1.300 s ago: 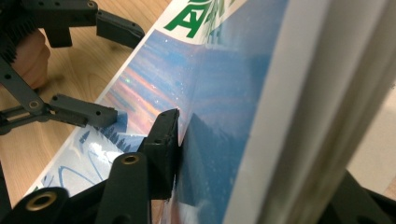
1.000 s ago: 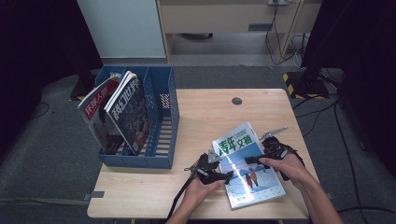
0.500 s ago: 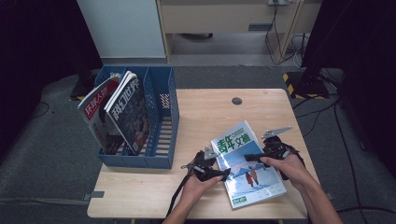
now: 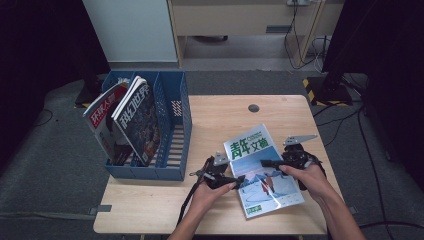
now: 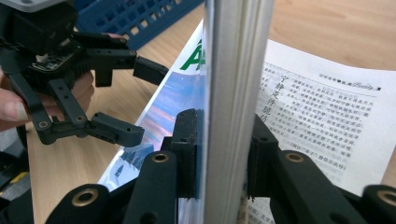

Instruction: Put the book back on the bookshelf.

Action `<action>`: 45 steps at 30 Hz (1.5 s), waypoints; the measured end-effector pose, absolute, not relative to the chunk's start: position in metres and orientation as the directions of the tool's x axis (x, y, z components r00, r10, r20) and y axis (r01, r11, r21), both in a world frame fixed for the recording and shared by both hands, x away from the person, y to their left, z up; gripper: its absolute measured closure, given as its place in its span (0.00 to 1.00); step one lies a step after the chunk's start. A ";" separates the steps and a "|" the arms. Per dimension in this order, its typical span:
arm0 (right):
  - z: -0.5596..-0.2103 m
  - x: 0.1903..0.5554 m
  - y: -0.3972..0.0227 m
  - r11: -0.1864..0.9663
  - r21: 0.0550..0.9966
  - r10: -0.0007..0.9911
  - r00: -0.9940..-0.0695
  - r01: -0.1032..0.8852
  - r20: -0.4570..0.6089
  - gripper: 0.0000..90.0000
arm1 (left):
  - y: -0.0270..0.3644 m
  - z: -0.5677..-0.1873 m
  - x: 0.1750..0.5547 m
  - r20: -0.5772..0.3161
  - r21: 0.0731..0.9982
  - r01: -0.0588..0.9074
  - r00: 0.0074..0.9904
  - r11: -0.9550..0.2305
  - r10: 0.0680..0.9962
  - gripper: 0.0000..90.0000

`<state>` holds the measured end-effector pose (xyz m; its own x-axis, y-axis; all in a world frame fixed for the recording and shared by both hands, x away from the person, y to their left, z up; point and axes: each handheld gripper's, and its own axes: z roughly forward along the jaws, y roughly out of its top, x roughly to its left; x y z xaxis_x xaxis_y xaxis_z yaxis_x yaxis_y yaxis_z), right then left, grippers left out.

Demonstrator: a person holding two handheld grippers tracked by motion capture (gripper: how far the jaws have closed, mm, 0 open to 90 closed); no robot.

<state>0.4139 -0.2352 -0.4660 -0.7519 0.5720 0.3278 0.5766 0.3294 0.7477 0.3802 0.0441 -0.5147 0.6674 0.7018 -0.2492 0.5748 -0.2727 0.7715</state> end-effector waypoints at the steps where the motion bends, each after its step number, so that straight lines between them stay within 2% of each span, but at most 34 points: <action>1: -0.465 0.414 -0.235 0.323 0.752 0.572 -0.751 0.575 0.329 0.78 | 0.045 -0.515 0.381 -0.244 0.770 0.575 0.667 -0.278 0.704 0.15; 16: -0.450 0.414 -0.232 0.256 0.818 0.569 -0.764 0.515 0.303 0.79 | 0.042 -0.505 0.388 -0.258 0.780 0.564 0.685 -0.272 0.681 0.13; 28: -0.444 0.414 -0.228 0.261 0.830 0.572 -0.772 0.493 0.279 0.79 | 0.043 -0.508 0.397 -0.290 0.779 0.574 0.687 -0.253 0.666 0.10; 38: -0.440 0.413 -0.223 0.269 0.837 0.564 -0.782 0.476 0.264 0.80 | 0.038 -0.516 0.403 -0.365 0.760 0.604 0.702 -0.239 0.612 0.04; 45: -0.438 0.412 -0.222 0.263 0.845 0.559 -0.787 0.466 0.260 0.80 | 0.038 -0.518 0.407 -0.427 0.752 0.629 0.693 -0.198 0.580 0.05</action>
<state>0.4121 -0.2219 -0.4376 -0.7870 0.5595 0.2602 0.4663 0.2632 0.8446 0.4075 0.0382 -0.5184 0.6934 0.5803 -0.4270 0.6287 -0.1979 0.7520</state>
